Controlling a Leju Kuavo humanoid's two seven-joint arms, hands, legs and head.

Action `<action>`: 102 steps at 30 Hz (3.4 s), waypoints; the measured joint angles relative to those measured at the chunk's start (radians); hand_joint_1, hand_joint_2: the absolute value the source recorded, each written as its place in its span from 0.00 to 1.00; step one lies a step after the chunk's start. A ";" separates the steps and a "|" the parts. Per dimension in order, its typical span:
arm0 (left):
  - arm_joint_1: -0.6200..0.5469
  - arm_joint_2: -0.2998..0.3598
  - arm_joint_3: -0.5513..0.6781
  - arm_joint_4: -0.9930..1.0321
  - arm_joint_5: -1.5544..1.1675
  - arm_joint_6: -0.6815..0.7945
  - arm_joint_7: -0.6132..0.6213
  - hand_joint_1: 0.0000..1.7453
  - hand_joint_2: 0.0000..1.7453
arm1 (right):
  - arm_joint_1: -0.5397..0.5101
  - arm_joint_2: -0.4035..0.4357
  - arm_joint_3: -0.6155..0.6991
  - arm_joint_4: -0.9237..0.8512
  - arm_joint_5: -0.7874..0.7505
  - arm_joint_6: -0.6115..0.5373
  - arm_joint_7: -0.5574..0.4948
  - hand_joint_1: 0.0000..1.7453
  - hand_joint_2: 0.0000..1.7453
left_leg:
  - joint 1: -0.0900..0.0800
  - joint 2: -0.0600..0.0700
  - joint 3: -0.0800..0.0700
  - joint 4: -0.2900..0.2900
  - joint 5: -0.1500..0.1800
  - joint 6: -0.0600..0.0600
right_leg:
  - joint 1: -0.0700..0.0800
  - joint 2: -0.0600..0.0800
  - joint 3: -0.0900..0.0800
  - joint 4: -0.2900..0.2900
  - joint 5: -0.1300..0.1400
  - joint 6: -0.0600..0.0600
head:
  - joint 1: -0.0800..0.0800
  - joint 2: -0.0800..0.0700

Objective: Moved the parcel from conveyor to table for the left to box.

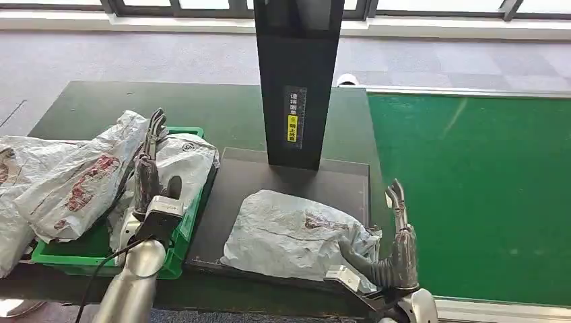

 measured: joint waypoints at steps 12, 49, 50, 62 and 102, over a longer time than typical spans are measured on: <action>0.000 0.000 -0.003 -0.002 0.000 0.000 0.000 0.00 0.00 | 0.001 -0.003 0.002 -0.004 0.000 0.000 0.000 0.00 1.00 | 0.000 0.000 0.000 0.000 0.000 0.000 | 0.000 0.000 0.000 0.000 0.000 0.000 | 0.000 0.000; -0.005 0.056 -0.288 0.402 -0.504 -0.207 0.017 0.00 1.00 | 0.162 0.042 0.052 -0.375 -0.289 0.040 -0.262 0.00 1.00 | -0.001 0.005 0.002 0.000 -0.004 -0.001 | -0.002 0.004 -0.001 0.001 -0.002 -0.001 | 0.000 0.000; -0.007 0.056 -0.288 0.407 -0.504 -0.210 0.015 0.00 1.00 | 0.164 0.044 0.052 -0.378 -0.289 0.042 -0.269 0.00 1.00 | -0.001 0.005 0.001 0.000 -0.004 -0.001 | -0.002 0.004 -0.001 0.001 -0.002 -0.001 | 0.000 0.000; -0.002 0.061 -0.288 0.416 -0.529 -0.183 0.023 1.00 1.00 | 0.160 0.066 0.051 -0.378 -0.312 0.096 -0.317 0.00 1.00 | -0.001 0.004 0.003 0.000 -0.004 -0.001 | -0.001 0.003 0.001 0.001 -0.002 -0.001 | 0.000 0.000; 0.093 0.072 -0.261 0.275 -0.589 0.032 0.031 1.00 1.00 | 0.051 0.098 0.045 -0.290 -0.352 0.086 -0.351 0.00 1.00 | -0.001 0.004 0.002 0.000 -0.003 0.000 | -0.001 0.002 0.000 0.001 -0.002 -0.001 | 0.000 0.000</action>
